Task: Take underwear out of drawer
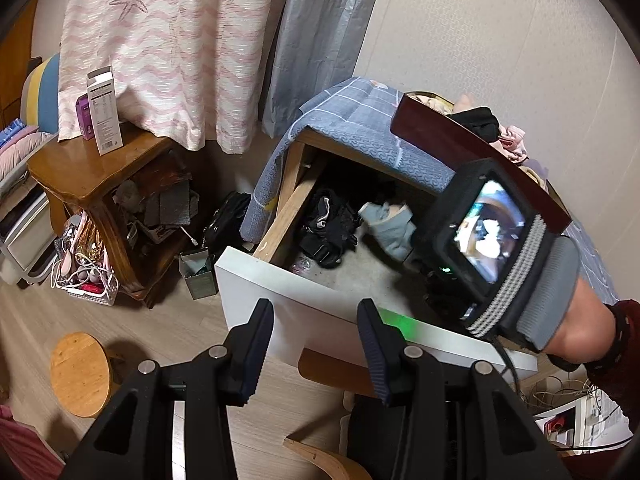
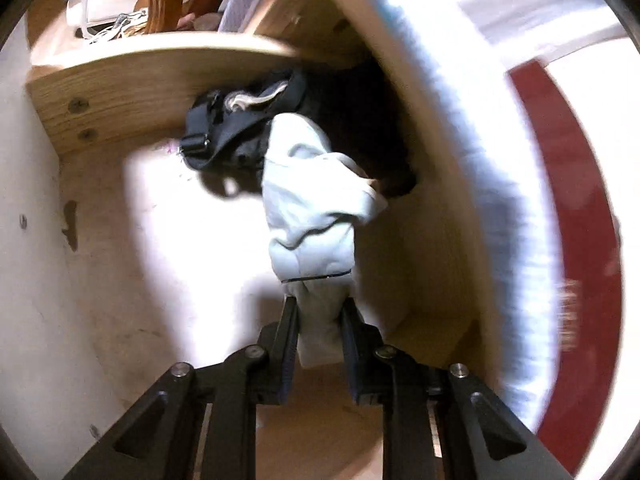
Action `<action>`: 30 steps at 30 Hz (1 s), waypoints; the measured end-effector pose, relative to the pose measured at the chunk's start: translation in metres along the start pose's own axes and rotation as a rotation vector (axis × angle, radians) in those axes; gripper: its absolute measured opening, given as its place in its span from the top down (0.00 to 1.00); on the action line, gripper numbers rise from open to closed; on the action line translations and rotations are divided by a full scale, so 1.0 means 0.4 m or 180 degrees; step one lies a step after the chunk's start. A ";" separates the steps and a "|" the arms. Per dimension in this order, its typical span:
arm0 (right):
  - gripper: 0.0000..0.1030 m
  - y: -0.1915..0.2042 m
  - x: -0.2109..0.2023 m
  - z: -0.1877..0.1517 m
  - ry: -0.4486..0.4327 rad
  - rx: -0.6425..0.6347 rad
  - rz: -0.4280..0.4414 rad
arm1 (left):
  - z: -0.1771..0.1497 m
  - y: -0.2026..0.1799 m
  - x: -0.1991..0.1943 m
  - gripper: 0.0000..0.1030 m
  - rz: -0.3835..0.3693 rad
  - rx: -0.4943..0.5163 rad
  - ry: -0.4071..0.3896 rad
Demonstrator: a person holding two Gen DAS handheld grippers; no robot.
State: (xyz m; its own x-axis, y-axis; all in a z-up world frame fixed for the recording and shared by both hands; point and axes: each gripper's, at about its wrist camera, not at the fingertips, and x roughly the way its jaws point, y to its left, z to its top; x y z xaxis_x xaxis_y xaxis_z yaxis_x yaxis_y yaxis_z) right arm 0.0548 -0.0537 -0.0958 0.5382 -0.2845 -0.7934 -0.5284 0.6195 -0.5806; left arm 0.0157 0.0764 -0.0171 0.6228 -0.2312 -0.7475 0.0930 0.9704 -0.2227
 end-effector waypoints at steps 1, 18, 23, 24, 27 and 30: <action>0.81 -0.007 -0.009 -0.007 -0.0012 0.0034 -0.0004 | 0.000 -0.002 -0.001 0.58 0.0006 0.0009 -0.0002; 0.90 -0.080 -0.204 -0.072 -0.0471 0.0410 0.0504 | 0.011 -0.031 -0.001 0.57 0.0036 0.0130 0.0006; 0.97 -0.100 -0.215 -0.058 -0.0586 0.0442 0.0428 | 0.019 -0.033 -0.004 0.57 0.0059 0.0176 -0.0012; 0.97 -0.111 -0.236 -0.056 -0.0586 0.0460 0.0431 | 0.021 -0.034 -0.005 0.57 0.0058 0.0182 -0.0020; 0.97 -0.118 -0.201 -0.056 -0.0481 0.0503 0.0540 | 0.024 -0.037 -0.010 0.57 0.0051 0.0192 -0.0048; 0.97 -0.118 -0.141 -0.056 -0.0305 0.0611 0.0805 | 0.024 -0.041 -0.010 0.57 0.0062 0.0215 -0.0043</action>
State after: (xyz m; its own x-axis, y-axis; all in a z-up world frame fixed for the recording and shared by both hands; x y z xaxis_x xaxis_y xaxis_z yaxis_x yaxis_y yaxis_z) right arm 0.0345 -0.0833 -0.0275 0.4699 -0.0397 -0.8818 -0.5247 0.7908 -0.3152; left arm 0.0189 0.0622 -0.0044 0.6353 -0.2117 -0.7427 0.1327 0.9773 -0.1651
